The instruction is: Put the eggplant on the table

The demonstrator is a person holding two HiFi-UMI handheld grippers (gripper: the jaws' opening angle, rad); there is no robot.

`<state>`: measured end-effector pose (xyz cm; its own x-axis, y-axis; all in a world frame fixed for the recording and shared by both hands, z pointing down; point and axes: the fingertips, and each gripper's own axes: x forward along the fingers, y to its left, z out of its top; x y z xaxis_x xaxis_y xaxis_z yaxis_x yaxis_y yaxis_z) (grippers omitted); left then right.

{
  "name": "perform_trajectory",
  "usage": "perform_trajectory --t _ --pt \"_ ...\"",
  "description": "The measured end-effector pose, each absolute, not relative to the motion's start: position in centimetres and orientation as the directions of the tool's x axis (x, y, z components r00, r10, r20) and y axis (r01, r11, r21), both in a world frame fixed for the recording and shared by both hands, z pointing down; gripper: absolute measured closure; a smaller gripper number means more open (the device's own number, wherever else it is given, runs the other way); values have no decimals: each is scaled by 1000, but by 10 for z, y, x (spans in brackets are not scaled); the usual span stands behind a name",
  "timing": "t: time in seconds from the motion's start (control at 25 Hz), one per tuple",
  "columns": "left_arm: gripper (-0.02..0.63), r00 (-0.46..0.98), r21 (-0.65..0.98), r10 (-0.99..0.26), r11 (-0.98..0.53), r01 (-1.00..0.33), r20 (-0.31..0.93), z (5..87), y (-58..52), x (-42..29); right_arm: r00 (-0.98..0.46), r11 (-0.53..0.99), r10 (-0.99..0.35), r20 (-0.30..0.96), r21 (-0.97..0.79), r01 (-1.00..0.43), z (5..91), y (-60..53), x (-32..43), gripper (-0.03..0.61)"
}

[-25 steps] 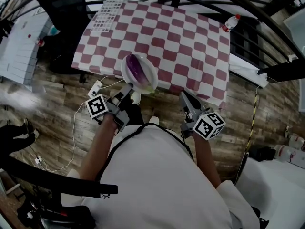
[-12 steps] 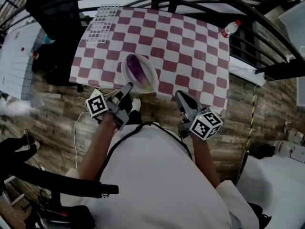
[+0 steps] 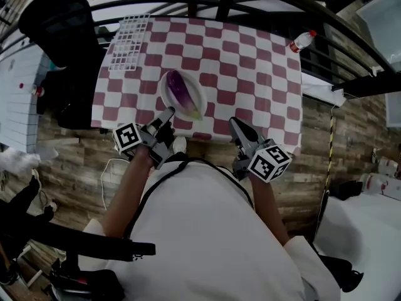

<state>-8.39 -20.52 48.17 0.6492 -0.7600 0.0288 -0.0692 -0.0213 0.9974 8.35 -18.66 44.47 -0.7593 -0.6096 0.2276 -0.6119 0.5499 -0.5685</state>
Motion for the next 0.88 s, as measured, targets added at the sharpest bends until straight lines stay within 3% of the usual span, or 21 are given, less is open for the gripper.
perform_trajectory --t 0.52,0.88 --pt "588 695 995 -715 18 -94 79 527 -255 -146 -712 499 -645 277 -554 -667 459 -234 28 571" --pt "589 769 999 -639 -14 -38 21 551 -283 -155 -683 470 -653 326 -534 -703 491 -256 -9 571"
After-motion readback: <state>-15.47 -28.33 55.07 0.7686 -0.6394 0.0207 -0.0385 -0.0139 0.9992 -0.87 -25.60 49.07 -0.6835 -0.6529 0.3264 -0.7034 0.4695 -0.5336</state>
